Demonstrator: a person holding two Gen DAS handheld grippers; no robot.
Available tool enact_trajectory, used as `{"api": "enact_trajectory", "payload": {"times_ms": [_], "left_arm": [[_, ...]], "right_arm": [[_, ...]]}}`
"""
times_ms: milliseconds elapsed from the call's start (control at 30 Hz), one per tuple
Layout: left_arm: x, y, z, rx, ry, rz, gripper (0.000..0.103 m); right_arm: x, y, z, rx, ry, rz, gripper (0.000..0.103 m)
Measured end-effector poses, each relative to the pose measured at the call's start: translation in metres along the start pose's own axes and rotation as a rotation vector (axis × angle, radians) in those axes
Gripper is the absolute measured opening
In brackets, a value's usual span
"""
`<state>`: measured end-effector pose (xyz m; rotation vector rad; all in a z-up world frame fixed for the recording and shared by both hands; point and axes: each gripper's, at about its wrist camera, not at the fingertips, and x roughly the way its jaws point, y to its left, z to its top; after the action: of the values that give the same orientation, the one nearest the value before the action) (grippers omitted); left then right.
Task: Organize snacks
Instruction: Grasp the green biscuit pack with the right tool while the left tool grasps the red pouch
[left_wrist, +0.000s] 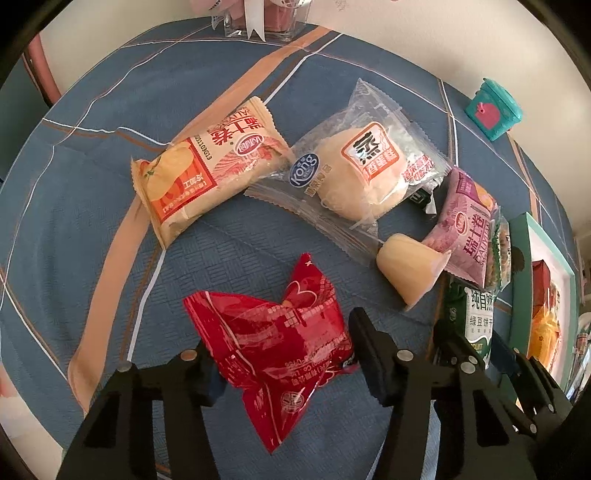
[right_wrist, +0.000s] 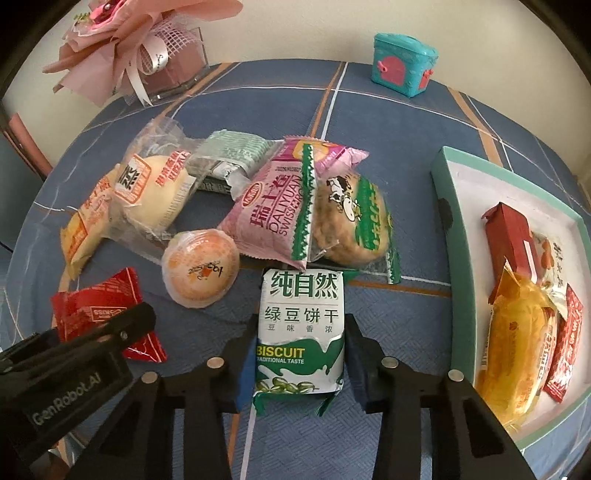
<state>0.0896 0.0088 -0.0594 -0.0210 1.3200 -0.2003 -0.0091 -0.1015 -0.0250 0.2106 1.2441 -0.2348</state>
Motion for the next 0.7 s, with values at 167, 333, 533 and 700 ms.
{"api": "enact_trajectory", "payload": {"times_ms": [167, 333, 533, 700], "left_arm": [[-0.003, 0.001, 0.001, 0.000, -0.004, -0.020, 0.056], [-0.007, 0.002, 0.002, -0.002, -0.010, -0.029, 0.054], [-0.016, 0.003, 0.003, -0.010, -0.020, -0.055, 0.048], [-0.027, 0.003, 0.003, -0.021, -0.040, -0.072, 0.048]], "right_arm": [[-0.002, -0.005, 0.000, 0.024, 0.013, 0.020, 0.043], [-0.005, -0.017, 0.003, 0.068, 0.033, 0.057, 0.042], [-0.015, -0.027, 0.005, 0.101, 0.038, 0.089, 0.042], [-0.025, -0.034, 0.015, 0.115, 0.013, 0.116, 0.042]]}}
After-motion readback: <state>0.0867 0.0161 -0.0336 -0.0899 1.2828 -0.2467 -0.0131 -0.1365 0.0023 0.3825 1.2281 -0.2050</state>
